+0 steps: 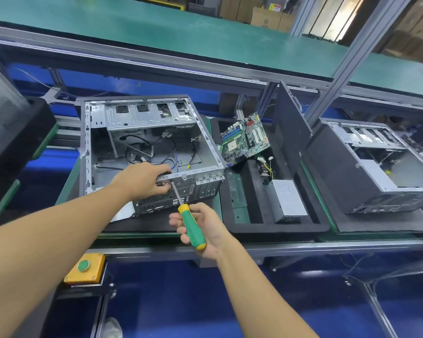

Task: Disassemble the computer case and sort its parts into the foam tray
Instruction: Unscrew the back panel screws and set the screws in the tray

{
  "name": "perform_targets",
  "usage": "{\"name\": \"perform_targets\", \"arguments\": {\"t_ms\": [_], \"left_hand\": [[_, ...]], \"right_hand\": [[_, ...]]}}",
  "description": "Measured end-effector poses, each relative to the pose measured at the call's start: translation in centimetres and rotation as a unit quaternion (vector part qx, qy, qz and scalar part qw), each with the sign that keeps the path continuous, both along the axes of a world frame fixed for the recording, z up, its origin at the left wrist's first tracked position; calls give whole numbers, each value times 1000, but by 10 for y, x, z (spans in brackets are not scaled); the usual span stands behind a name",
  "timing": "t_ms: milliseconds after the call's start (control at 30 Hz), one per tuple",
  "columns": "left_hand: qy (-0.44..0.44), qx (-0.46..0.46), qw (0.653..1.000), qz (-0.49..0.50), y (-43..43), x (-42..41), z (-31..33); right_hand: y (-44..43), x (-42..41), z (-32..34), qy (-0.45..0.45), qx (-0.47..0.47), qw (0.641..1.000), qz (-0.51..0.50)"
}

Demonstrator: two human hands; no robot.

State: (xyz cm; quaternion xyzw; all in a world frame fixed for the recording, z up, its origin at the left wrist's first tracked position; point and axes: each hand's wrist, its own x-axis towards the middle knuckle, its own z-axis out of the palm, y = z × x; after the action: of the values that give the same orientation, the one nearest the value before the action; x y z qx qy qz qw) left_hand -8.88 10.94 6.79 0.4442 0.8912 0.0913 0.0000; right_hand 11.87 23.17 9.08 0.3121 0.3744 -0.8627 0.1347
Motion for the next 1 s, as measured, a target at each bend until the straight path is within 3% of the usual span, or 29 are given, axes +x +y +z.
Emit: {"name": "perform_targets", "arguments": {"t_ms": [67,133,200,233,267,333,367,400,433,467,500,533,567,633,700,767,833,867,900,933,967,1000], "left_hand": [[3,2,1000,-3,1,0,0],[8,4,1000,-4,1,0,0],[7,4,1000,1,1,0,0],[5,4,1000,3,0,0,0],[2,4,1000,4,0,0,0],[-3,4,1000,4,0,0,0],[-4,4,1000,3,0,0,0],[-3,4,1000,2,0,-1,0],[-3,4,1000,0,-1,-1,0],[-3,4,1000,0,-1,-1,0],[-3,4,1000,0,-1,-1,0],[-3,5,1000,0,-1,-1,0],[-1,6,1000,1,0,-1,-1],[2,6,1000,2,0,-2,-2],[4,5,1000,0,0,-2,-2],[8,5,1000,-2,0,-2,-3],[9,7,1000,-1,0,-2,-3],[8,10,1000,0,0,-2,-3],[7,12,1000,1,0,-2,-3],[7,12,1000,0,0,-1,-2],[6,10,1000,-1,0,-1,-2],[7,9,1000,-1,0,-1,-2]], "right_hand": [[4,2,-3,6,-44,999,8],[4,4,-6,19,-19,1000,3],[-3,6,-11,29,137,990,9],[-7,8,-12,27,288,957,28],[-11,9,-13,20,465,883,60],[-15,13,-20,-11,748,647,147],[-15,14,-19,-22,803,574,157],[-14,14,-18,-18,808,570,148],[-10,12,-16,-3,766,630,127],[-7,9,-12,12,672,735,88],[-4,6,-8,18,536,843,45],[-2,4,-6,5,384,923,26],[1,3,-4,-9,239,970,32],[5,3,-3,4,25,998,53],[4,4,-7,24,-66,997,27],[1,6,-9,30,-43,999,-9],[-6,8,-8,28,154,988,4],[-10,8,-5,10,329,943,43],[-13,8,-4,-18,518,850,93],[-17,9,-3,-36,670,727,145],[-22,8,0,-46,759,626,175],[-25,8,3,-38,788,589,174]]}}
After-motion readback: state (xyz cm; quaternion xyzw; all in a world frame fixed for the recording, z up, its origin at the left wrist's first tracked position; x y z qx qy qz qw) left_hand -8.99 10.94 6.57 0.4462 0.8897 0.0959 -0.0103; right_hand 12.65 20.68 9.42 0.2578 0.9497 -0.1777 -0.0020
